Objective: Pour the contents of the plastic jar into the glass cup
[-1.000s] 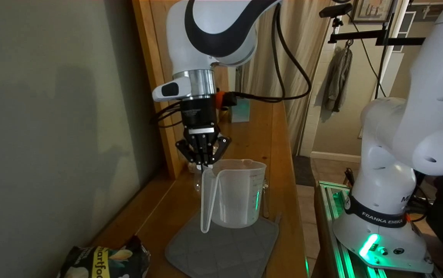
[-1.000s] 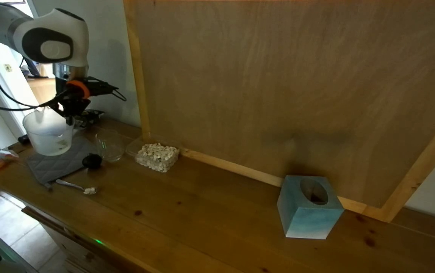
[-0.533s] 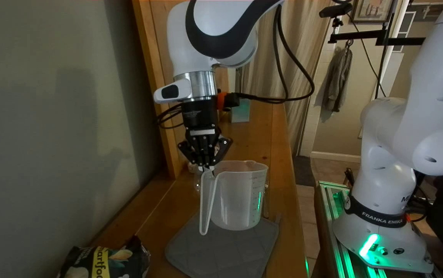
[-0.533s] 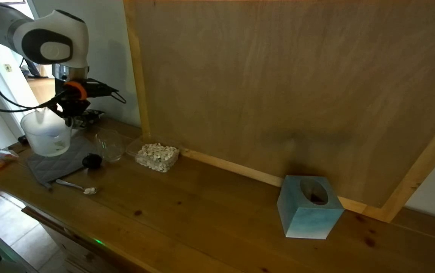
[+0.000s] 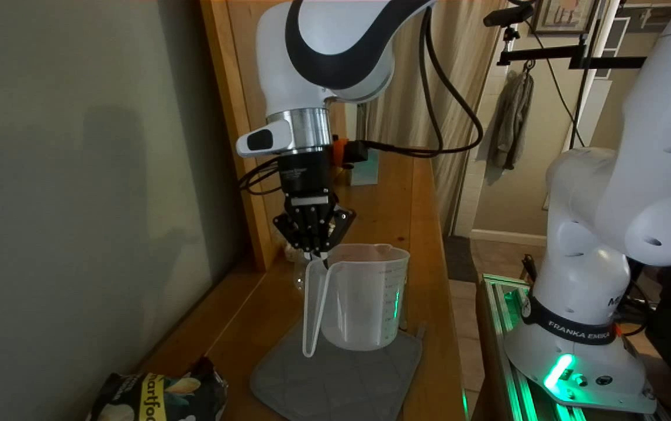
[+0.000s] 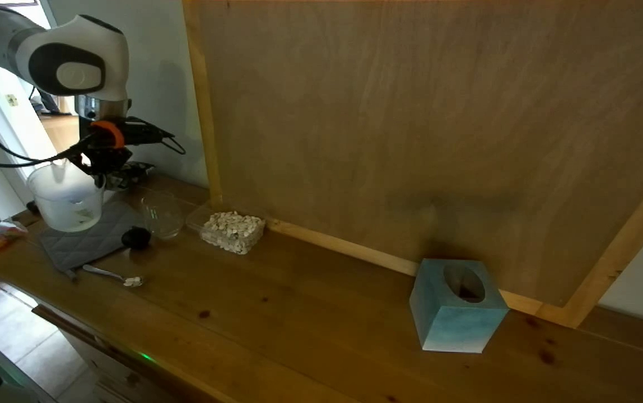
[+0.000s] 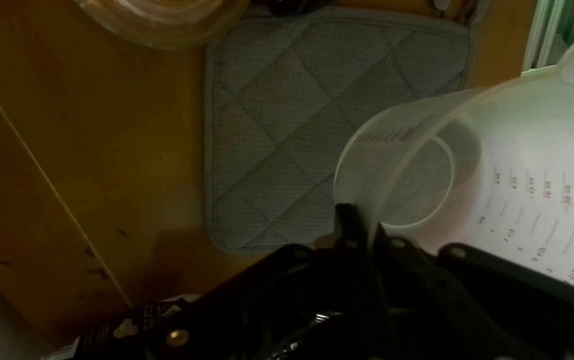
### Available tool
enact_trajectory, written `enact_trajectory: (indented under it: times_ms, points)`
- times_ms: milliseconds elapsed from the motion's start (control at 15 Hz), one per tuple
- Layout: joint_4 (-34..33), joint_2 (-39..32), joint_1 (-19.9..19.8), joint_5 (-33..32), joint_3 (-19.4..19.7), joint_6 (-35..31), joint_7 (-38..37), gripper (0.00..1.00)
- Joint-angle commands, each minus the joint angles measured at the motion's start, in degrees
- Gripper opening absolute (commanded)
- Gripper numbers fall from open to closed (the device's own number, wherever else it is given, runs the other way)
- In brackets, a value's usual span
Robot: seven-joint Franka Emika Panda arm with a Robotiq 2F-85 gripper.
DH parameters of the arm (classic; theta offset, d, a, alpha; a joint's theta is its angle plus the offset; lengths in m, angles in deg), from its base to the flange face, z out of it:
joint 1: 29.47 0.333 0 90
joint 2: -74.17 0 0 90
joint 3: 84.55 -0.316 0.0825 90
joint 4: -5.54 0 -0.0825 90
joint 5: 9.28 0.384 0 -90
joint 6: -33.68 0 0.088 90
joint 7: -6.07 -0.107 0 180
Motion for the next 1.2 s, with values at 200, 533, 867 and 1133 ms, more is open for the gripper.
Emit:
enact_trajectory:
  times_ms: [200, 533, 867, 1133]
  points:
    - [0.5, 1.7, 0.9, -3.0, 0.6, 1.2, -0.5, 0.01]
    - [1.6, 2.4, 1.0, -1.8, 0.6, -2.2, -1.5, 0.01]
    - [0.0, 0.4, 1.1, -1.9, 1.0, -1.2, -0.4, 0.03]
    - [0.4, -1.2, 1.1, -1.6, 1.1, -2.0, 0.4, 0.01]
